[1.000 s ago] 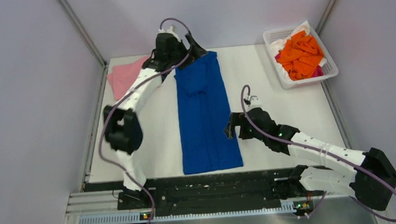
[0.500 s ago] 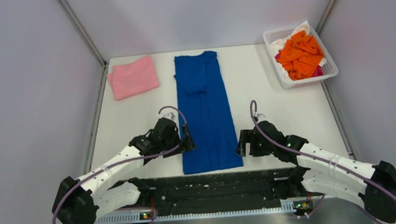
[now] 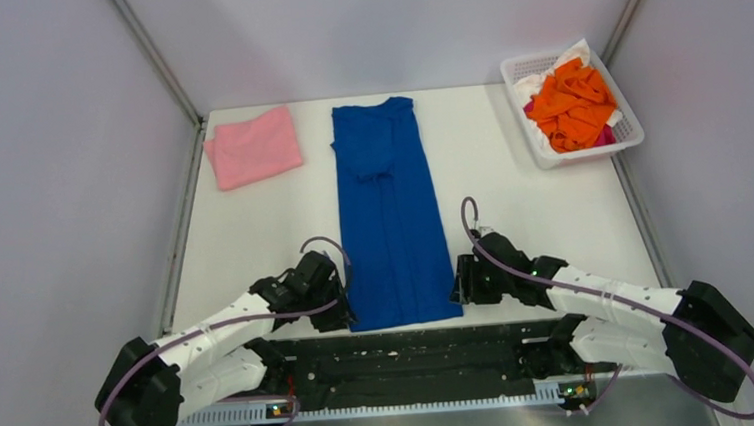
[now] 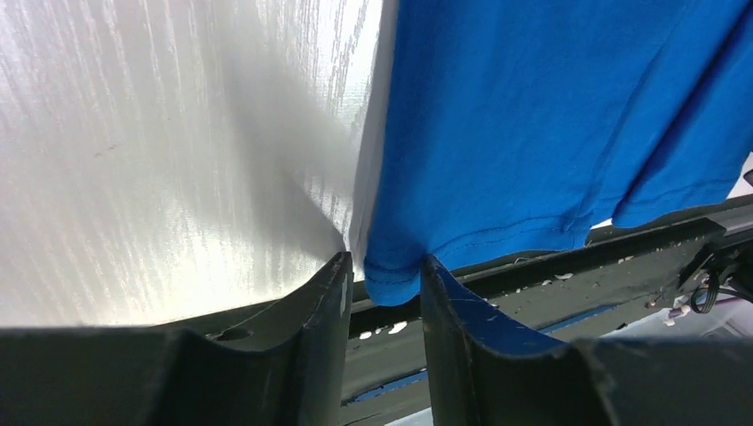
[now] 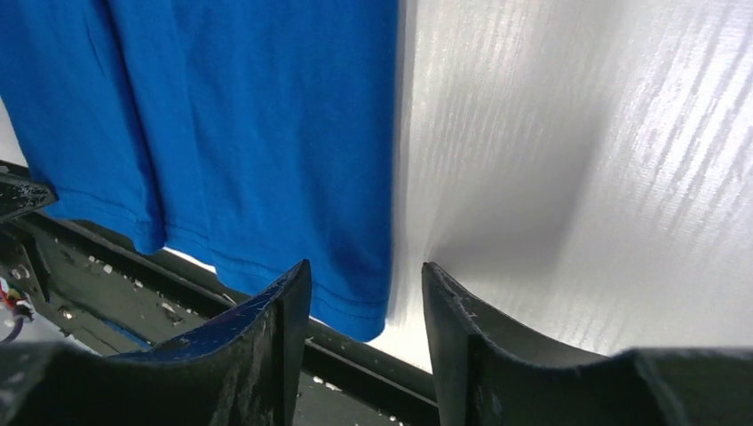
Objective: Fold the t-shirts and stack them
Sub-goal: Grab the bottom of the folded rectangular tshirt with both arms
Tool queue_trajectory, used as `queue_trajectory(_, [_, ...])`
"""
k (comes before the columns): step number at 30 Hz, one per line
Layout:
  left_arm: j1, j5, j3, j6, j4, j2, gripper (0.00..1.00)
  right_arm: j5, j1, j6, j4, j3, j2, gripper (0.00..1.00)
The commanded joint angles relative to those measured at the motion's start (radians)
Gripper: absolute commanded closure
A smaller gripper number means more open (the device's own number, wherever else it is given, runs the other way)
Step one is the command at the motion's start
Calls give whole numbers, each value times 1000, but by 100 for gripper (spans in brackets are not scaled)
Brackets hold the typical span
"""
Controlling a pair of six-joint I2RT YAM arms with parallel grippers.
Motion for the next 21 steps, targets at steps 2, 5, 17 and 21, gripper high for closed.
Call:
queue_trajectory(2, [-4, 17, -33, -49, 82, 10, 62, -35, -4, 20, 42, -17, 37, 56])
queue_trajectory(5, [-5, 38, -41, -52, 122, 37, 70, -48, -5, 31, 47, -32, 28, 57])
queue_trajectory(17, [-5, 96, -19, -31, 106, 83, 100, -108, -4, 72, 66, -76, -6, 69])
queue_trajectory(21, [-6, 153, -10, -33, 152, 57, 100, -108, -4, 64, 68, -56, -21, 91])
